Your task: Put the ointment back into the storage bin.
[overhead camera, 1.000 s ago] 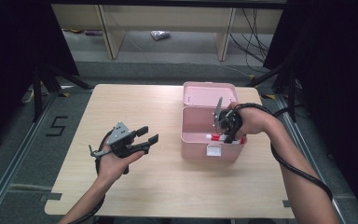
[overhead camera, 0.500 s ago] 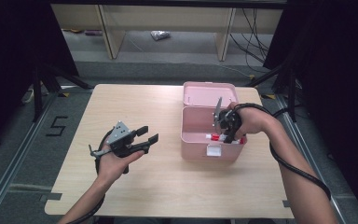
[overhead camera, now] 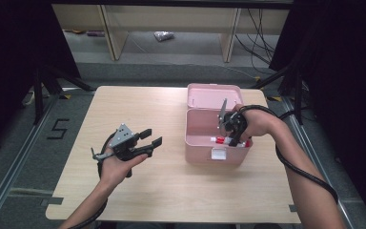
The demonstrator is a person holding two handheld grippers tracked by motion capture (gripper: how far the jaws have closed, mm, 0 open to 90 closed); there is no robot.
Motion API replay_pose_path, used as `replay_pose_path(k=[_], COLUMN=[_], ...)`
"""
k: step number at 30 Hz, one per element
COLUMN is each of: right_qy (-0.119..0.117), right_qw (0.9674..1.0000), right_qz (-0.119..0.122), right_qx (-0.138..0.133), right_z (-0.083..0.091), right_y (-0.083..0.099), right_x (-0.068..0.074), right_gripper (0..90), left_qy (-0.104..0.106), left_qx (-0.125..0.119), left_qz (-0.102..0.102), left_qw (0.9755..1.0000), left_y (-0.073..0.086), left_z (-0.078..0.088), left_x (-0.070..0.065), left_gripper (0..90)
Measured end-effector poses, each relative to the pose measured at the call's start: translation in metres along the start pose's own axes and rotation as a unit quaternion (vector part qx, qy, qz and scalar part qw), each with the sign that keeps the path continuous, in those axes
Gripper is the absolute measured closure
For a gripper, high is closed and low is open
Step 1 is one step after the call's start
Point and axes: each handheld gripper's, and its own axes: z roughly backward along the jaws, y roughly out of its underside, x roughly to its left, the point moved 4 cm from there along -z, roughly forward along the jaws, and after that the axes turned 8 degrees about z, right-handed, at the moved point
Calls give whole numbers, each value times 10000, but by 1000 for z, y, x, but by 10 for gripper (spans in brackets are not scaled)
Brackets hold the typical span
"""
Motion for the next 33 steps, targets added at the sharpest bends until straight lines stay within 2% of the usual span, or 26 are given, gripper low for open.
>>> replay_pose_path(k=[1, 3, 4, 5, 6, 7, 9, 10, 13, 14, 15, 18, 19, 20, 22, 25, 30, 32, 33], right_qy=[-7, -29, -44, -62, -34, -11, -53, -89, -102, -83, -70, -124, -86, -65, -84, -153, -140, -157, -176], right_qw=[10000, 9999, 9999, 9999, 9999, 9999, 9999, 9999, 9999, 9998, 9999, 9999, 9998, 9995, 9999, 9997, 9998, 9997, 9998], right_qz=[25, -133, -128, -88, 129, -3, 23, -125, -8, -120, 6, -49, 182, 294, -32, -116, -1, 164, 117], right_qx=[13, 63, 64, 99, 47, 103, 90, 70, 66, 124, 113, 96, 5, -45, 136, 167, 121, 53, 52], right_z=[0, 0, 0, -1, -2, -1, -2, -3, -4, -4, -4, -5, -7, -8, -6, -8, -11, -13, -13], right_y=[0, 0, 0, 0, -1, 0, -1, -2, -2, -2, -2, -3, -3, -4, -4, -4, -4, -5, -5], right_x=[0, 1, 1, 1, -2, -1, -1, 1, -2, -1, -3, -2, -6, -8, -3, -3, -5, -7, -7], right_gripper=[709, 709, 709, 709, 709, 708, 709, 709, 709, 708, 708, 708, 708, 709, 708, 708, 708, 708, 709], left_qy=[-6, -7, -4, -6, -6, 7, 53, 46, -12, -13, -13, -12, -13, -15, -16, -14, -10, -13, -15], left_qx=[4, 5, 7, 6, 9, -3, -41, -39, 1, -4, -6, -8, -7, -5, -2, -1, 7, 15, 15], left_qz=[-3, -4, -5, -5, -4, 7, 15, 14, 3, 7, 5, 4, 8, 10, 9, 6, 6, 13, 15], left_qw=[10000, 10000, 10000, 10000, 10000, 10000, 10000, 10000, 10000, 10000, 10000, 10000, 10000, 10000, 10000, 10000, 10000, 10000, 10000], left_y=[0, 0, 0, 0, 0, 0, 0, 0, 0, 0, 0, 0, 0, 0, 1, 1, 1, 2, 2], left_z=[0, 0, 0, 0, 0, 0, -1, -1, 0, 1, 1, 1, 1, 1, 1, 1, 1, 1, 1], left_x=[0, 0, 0, 0, 0, 0, 0, 0, 0, 1, 1, 1, 1, 1, 1, 1, 1, 1, 1], left_gripper=[433, 433, 433, 433, 433, 433, 433, 433, 433, 433, 433, 432, 433, 433, 432, 433, 432, 432, 432])
